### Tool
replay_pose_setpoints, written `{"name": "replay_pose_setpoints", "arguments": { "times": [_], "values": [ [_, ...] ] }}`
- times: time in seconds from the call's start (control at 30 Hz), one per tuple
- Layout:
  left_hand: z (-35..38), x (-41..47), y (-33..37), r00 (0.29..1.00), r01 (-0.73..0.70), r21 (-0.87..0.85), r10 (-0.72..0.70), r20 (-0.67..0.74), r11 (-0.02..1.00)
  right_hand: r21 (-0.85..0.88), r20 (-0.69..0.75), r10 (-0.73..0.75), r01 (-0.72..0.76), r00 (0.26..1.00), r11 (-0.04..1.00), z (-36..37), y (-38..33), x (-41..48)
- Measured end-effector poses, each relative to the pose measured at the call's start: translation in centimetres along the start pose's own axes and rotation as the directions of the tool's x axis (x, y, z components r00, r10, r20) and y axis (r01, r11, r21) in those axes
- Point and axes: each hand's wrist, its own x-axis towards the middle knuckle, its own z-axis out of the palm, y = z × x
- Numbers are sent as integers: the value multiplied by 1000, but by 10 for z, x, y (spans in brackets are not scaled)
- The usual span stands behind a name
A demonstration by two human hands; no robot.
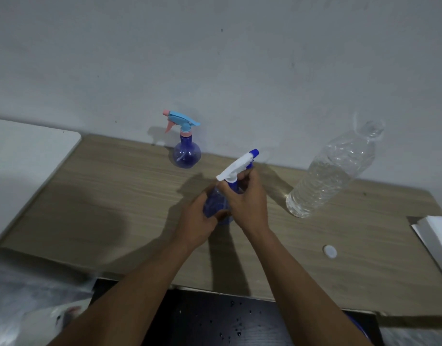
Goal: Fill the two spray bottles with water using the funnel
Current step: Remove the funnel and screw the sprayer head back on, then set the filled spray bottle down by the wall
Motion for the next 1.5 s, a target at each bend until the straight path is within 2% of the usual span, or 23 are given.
{"name": "replay_pose_setpoints", "arguments": {
  "times": [0.13,0.3,0.5,0.57,0.73,0.9,1.0,1.1,1.13,1.17,1.27,1.3,1.37,1.5],
  "values": [
    [0,-2,2,1000,-3,-15,3,-7,1000,-39,26,-77,78,997,996,-2,6,-3],
    [-1,-3,6,1000,-8,-9,8,-11,1000,-7,-5,-21,21,1000,1000,2,2,-2],
    [-6,-4,4,999,-33,36,32,32,999,-66,58,-88,92,994,994,-1,6,-2],
    [-6,-5,4,1000,-24,41,24,6,999,-84,62,-93,98,994,992,0,4,-1],
    [3,-8,-1,998,-1,80,6,-68,997,-53,5,-86,86,996,995,6,3,-7],
    [6,-11,1,996,25,46,-21,-88,999,3,-67,-51,51,996,999,12,2,-13],
    [10,-18,6,990,12,255,24,-139,967,55,-150,34,-26,988,998,14,0,-15],
    [21,-24,10,979,22,380,57,-196,925,43,-182,68,-61,981,997,16,-1,-7],
    [24,-24,10,975,67,358,15,-222,931,5,-163,56,-56,985,998,16,0,-3],
    [25,-25,10,979,37,355,37,-200,934,-33,-131,49,-54,990,998,15,0,1],
    [18,-31,16,994,42,320,-7,-108,947,-74,-44,35,-38,998,997,14,-5,4],
    [10,-36,22,999,24,320,-12,-38,947,-84,-26,27,-29,999,996,13,-7,3],
    [-11,-45,29,1000,8,391,-10,4,920,-105,2,26,-26,1000,994,12,-11,-1],
    [-67,-60,32,995,-29,596,80,-59,803,-125,82,46,-36,996,992,9,-29,-18]
  ]
}}
